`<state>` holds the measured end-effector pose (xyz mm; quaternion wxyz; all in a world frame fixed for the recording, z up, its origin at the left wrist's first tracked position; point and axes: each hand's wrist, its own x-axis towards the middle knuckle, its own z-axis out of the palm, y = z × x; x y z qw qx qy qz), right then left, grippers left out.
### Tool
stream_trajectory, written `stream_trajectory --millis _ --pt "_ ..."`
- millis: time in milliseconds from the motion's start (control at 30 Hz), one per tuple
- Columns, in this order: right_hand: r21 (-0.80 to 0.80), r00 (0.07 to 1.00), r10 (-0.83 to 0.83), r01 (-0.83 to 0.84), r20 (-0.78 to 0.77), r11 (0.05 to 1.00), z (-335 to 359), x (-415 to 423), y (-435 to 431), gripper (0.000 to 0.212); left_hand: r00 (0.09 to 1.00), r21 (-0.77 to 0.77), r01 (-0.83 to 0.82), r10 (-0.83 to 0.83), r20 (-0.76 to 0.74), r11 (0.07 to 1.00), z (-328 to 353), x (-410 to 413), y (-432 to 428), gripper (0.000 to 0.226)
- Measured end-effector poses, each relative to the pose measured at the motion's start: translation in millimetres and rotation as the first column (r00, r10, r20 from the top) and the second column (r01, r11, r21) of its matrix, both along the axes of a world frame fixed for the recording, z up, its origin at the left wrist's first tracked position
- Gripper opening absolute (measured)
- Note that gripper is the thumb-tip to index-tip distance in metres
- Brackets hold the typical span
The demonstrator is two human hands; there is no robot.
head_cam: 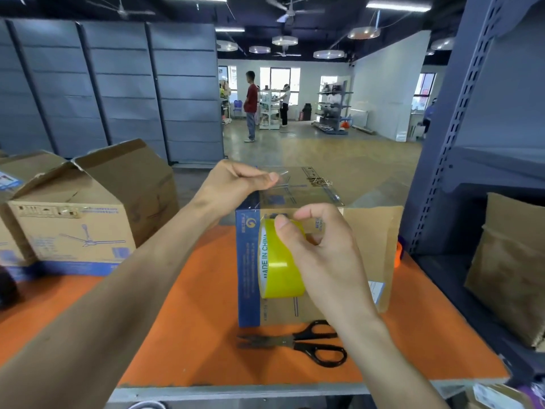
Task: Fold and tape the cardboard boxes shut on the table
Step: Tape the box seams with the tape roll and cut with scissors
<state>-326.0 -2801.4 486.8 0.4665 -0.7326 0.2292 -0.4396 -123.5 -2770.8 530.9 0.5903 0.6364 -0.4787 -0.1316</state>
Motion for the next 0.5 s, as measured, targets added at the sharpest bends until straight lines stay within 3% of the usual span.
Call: stream_trajectory --millis 167,400,500 --pt "-0.020 1.000 0.006 -0.006 -0.010 1.000 -1 1 -1 0.022 0.995 0.009 -0.041 0.040 0.088 0.999 -5 3 -5 0.018" --pt "-0.049 1.000 0.024 -0.024 0.009 0.999 -3 -1 3 0.020 0.978 -0.051 -0.085 0.093 0.186 0.995 -9 -2 -2 0.005" --pt "-0.048 1.000 0.026 -0.025 0.016 0.999 -4 -2 3 0.019 0.981 -0.031 -0.091 0.095 0.170 0.995 -9 -3 -2 0.010"
